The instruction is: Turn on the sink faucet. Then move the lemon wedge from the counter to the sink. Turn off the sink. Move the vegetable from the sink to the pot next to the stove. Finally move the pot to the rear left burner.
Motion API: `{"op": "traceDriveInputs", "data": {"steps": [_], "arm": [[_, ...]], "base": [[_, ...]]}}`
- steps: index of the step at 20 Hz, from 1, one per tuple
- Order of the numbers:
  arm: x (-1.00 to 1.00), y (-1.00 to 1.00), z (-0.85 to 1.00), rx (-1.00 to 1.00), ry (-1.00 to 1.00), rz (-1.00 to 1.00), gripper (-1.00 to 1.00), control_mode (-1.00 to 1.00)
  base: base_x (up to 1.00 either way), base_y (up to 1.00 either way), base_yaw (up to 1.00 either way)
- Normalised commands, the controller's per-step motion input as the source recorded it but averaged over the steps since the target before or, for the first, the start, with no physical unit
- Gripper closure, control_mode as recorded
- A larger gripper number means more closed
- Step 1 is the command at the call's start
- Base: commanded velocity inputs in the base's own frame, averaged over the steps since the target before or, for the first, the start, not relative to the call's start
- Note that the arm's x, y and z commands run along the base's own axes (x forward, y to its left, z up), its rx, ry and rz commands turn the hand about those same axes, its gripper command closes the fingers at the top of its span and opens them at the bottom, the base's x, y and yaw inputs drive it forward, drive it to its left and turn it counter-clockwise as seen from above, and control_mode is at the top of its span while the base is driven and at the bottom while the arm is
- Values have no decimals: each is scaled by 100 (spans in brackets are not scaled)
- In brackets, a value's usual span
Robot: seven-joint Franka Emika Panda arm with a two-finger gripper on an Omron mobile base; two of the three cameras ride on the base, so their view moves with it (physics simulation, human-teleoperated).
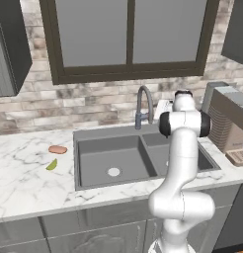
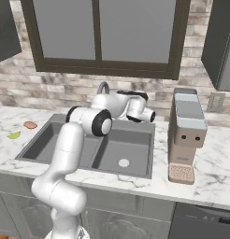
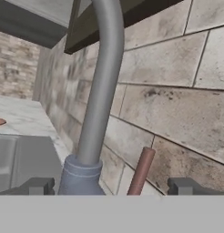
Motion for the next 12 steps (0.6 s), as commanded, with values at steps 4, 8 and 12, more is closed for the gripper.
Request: {"op": "traceDriveInputs", "data": {"steps": [4,8,12], "arm": [[9,1,-18,0,3,0,-100,-100],[30,7,-5,0,5,0,-100,-100],[35,15,0,0,6,0,-100,-100]], "base": [[0,0,0],[0,0,0],[0,0,0]]}}
